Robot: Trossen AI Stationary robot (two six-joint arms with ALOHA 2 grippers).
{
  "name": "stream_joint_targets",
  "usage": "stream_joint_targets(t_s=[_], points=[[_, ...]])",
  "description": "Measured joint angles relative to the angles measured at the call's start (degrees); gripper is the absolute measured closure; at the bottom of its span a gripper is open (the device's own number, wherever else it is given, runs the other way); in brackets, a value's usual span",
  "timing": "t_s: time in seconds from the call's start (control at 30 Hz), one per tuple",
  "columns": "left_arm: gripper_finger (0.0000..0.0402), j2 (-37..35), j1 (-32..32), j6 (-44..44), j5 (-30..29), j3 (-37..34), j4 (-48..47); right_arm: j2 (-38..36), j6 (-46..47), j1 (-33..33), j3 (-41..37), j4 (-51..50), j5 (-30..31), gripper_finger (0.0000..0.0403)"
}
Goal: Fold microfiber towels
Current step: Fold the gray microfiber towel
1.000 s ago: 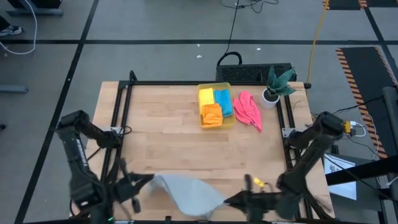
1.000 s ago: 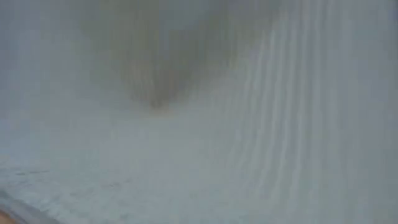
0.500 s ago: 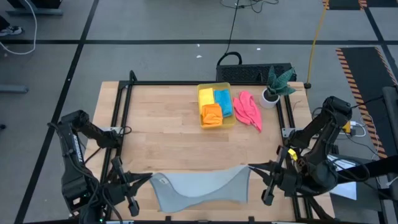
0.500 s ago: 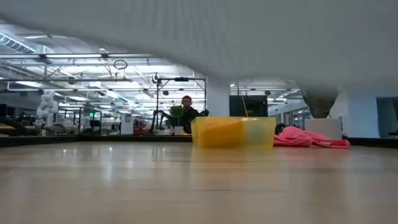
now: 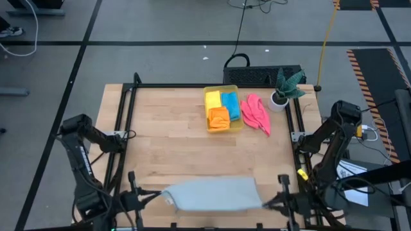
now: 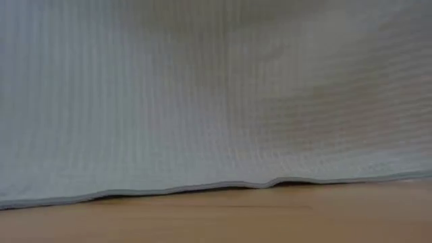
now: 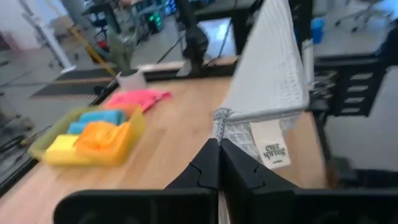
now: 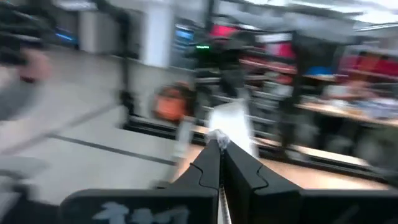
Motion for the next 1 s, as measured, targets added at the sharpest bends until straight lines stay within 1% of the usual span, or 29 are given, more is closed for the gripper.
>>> stream_joint_targets(t_s=[0.03, 0.07, 0.1, 0.13, 0.2, 0.27, 0.33, 0.4, 0.47, 0.53, 0.6, 0.73, 0.8, 0.87, 1.0], points=[[0.0390, 0.0, -0.1, 2.0, -0.7, 0.6, 1.8, 0.4, 0.4, 0.0, 0.4, 0.9, -2.3, 0.0403], [0.0389, 0.0, -0.3, 4.3, -1.4, 1.2, 3.4, 0.7, 0.4, 0.0, 0.9, 2.0, -3.2, 0.0403], [0.0389, 0.0, -0.3, 6.3, -2.4, 2.0, 4.7, 0.8, -0.2, 0.0, 1.5, 3.4, -2.9, 0.0403], [0.0391, 0.0, -0.3, 7.5, -3.6, 2.7, 5.6, 0.8, -1.8, 0.1, 2.4, 4.5, -1.4, 0.0403], [0.0397, 0.0, 0.2, 8.7, -5.2, 4.2, 5.2, 0.8, -6.9, 0.5, 4.1, 4.9, 4.6, 0.0403], [0.0397, -0.4, 1.6, 9.2, -5.5, 4.8, 3.4, 0.7, -11.2, 0.7, 5.0, 4.6, 13.6, 0.0403], [0.0394, -1.0, 3.6, 7.3, -4.8, 4.8, -0.7, 0.0, -13.9, -0.1, 4.8, 4.4, 22.3, 0.0403], [0.0395, -1.2, 6.4, 3.2, -3.1, 4.7, -6.8, -0.9, -15.0, -1.9, 3.4, 4.9, 27.9, 0.0403], [0.0398, -1.2, 9.2, -1.9, -2.0, 2.8, -12.4, -1.3, -15.0, -3.8, 0.9, 4.6, 30.4, 0.0403], [0.0396, -1.2, 12.2, -6.3, -1.8, -0.7, -15.7, -2.1, -13.1, -6.0, -2.8, 4.3, 30.3, 0.0403], [0.0392, -1.2, 15.1, -9.8, -1.3, -4.9, -16.8, -3.3, -9.2, -8.4, -7.4, 4.7, 30.2, 0.0403], [0.0398, -1.1, 19.5, -16.4, -0.7, -14.4, -16.2, -5.0, 0.7, -13.1, -18.3, 4.3, 30.1, 0.0403], [0.0396, -1.1, 21.1, -18.8, -0.7, -19.7, -13.5, -6.0, 4.8, -14.8, -23.3, 4.7, 29.4, 0.0403], [0.0390, -1.0, 22.3, -20.6, -0.7, -24.4, -11.4, -6.4, 8.9, -16.7, -28.1, 5.7, 25.9, 0.0403], [0.0387, -1.0, 24.1, -22.6, -0.8, -31.3, -7.2, -7.1, 16.6, -21.1, -36.0, 9.7, 16.2, 0.0403]])
